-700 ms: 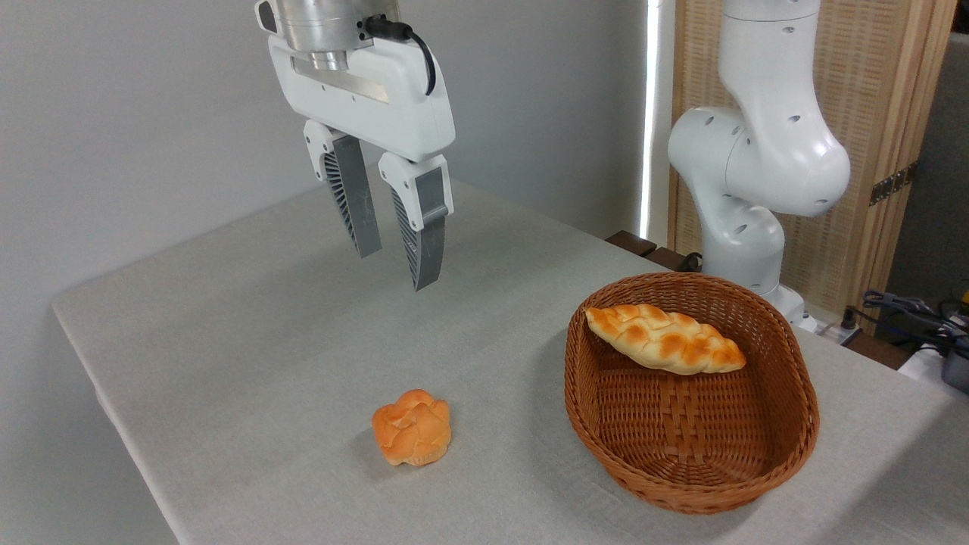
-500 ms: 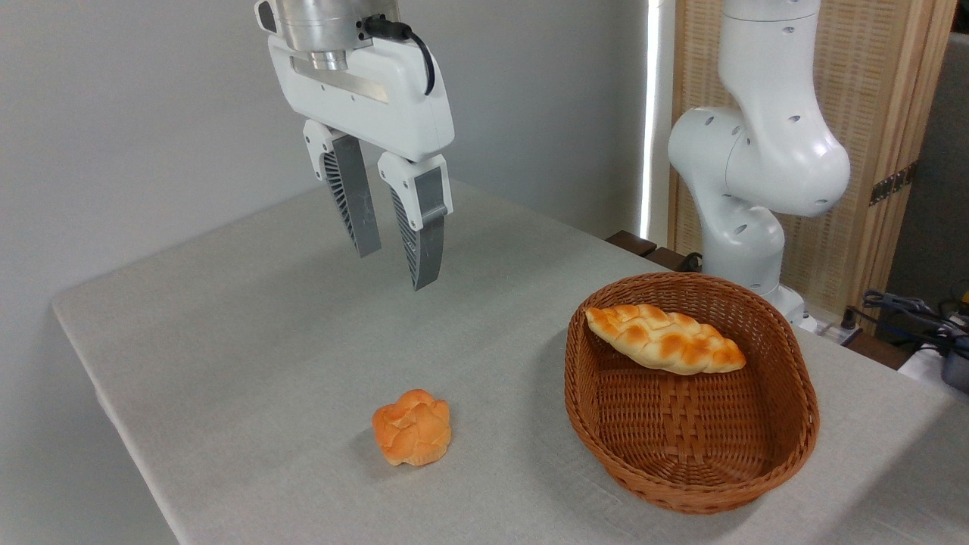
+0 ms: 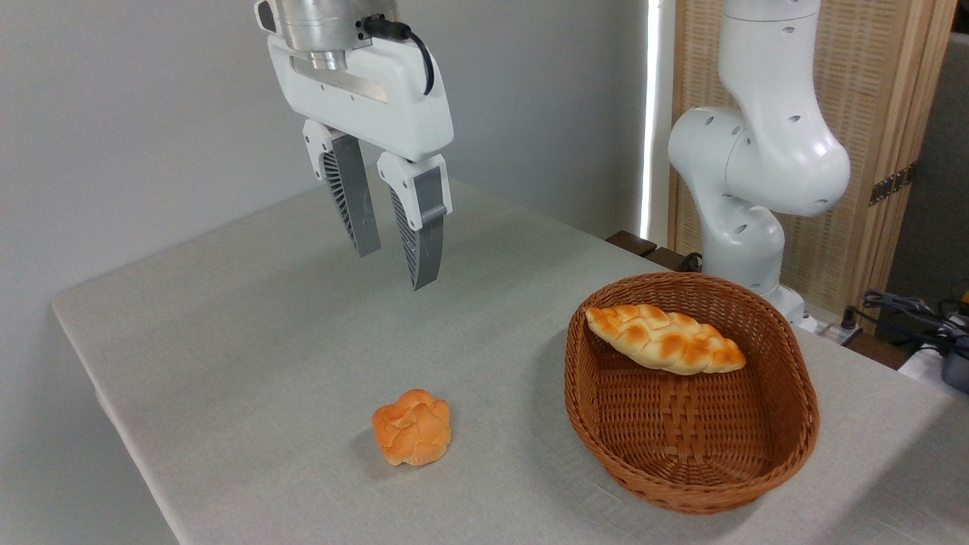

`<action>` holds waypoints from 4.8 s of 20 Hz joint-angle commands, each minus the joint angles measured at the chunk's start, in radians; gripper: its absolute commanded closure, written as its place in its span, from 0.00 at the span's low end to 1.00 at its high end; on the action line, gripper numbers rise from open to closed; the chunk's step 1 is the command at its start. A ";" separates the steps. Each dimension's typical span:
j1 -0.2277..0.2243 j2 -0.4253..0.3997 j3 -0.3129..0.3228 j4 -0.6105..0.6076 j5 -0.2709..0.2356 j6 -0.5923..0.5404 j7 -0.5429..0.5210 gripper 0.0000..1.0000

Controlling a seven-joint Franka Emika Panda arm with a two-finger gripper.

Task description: Put bread into the basket

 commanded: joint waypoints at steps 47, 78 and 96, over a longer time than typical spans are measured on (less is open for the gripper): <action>0.009 0.112 -0.022 -0.389 -0.034 0.470 -0.014 0.00; 0.012 -0.218 0.199 -0.375 0.093 -0.110 0.590 0.87; 0.009 -0.192 0.280 -0.524 0.249 0.022 0.881 0.00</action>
